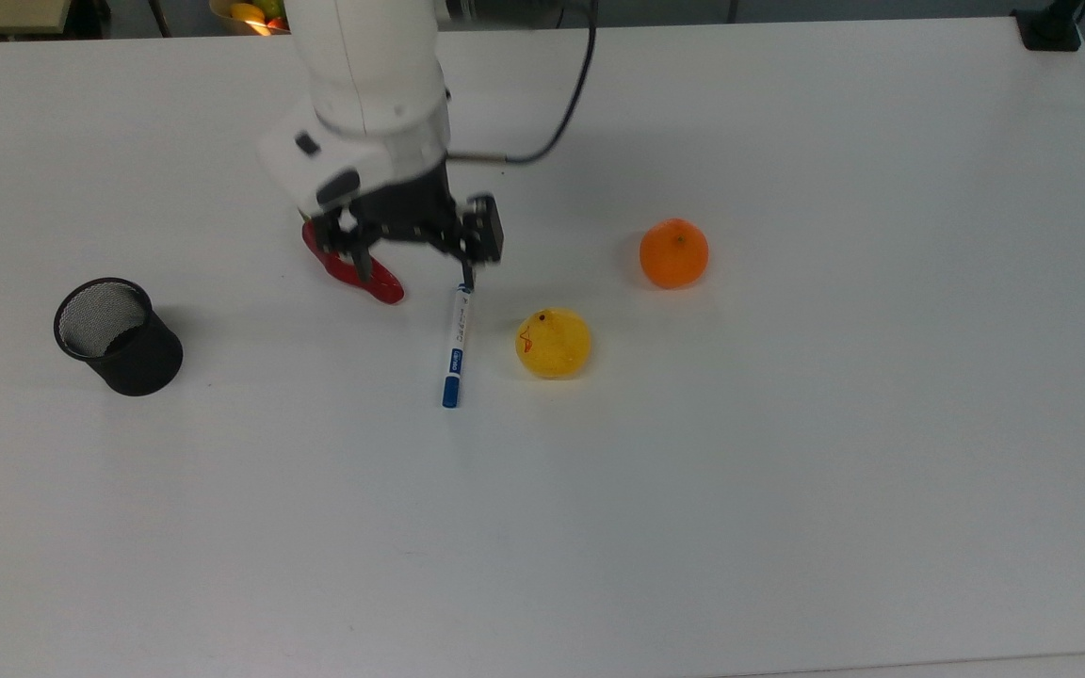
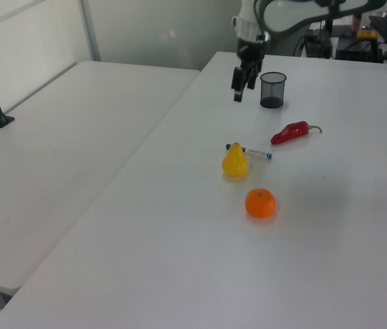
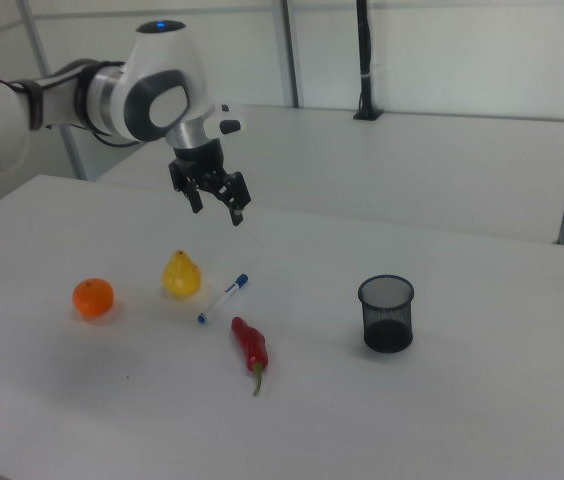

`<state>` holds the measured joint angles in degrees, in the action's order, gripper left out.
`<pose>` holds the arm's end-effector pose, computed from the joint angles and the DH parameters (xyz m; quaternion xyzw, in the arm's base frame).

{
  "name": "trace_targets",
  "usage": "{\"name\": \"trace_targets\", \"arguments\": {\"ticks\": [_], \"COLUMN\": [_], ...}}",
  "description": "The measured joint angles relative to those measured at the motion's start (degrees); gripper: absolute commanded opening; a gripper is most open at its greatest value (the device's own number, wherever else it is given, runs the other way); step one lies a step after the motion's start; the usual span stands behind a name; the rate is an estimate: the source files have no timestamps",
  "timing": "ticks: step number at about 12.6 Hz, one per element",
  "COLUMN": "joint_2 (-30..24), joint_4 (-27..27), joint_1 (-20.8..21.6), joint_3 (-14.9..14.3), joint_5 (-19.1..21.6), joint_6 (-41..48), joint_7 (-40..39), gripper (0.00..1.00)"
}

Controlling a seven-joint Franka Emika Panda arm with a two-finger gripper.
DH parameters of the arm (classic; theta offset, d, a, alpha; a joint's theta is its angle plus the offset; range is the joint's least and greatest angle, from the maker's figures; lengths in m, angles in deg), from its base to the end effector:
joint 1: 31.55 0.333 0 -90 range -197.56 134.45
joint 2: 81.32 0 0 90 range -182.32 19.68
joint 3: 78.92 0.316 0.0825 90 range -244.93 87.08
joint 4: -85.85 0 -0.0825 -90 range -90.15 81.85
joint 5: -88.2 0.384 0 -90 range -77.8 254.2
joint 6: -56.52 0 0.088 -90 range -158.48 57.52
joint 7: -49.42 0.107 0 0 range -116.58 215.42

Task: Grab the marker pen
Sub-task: 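Lower the marker onto the table, open the gripper and lift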

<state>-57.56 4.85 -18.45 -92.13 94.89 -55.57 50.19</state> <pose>0.6943 0.0333 0.4819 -0.9975 0.0132 -0.0693 0.0105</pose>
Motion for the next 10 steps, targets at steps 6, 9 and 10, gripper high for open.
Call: {"name": "trace_targets", "arguments": {"ticks": [6, 9, 10], "joint_2": [-22.28, -28.27, -28.67], "joint_4": [-19.87, -24.32, -24.76], "joint_1": [-5.45, -6.32, -6.32], "joint_3": [4.49, 4.53, 4.60], "joint_5": [-4.43, -4.46, -4.46], "joint_6": [5.05, 8.27, 8.48], "joint_7": [0.54, 0.55, 0.57], "gripper": [1.00, 1.00, 1.00]}}
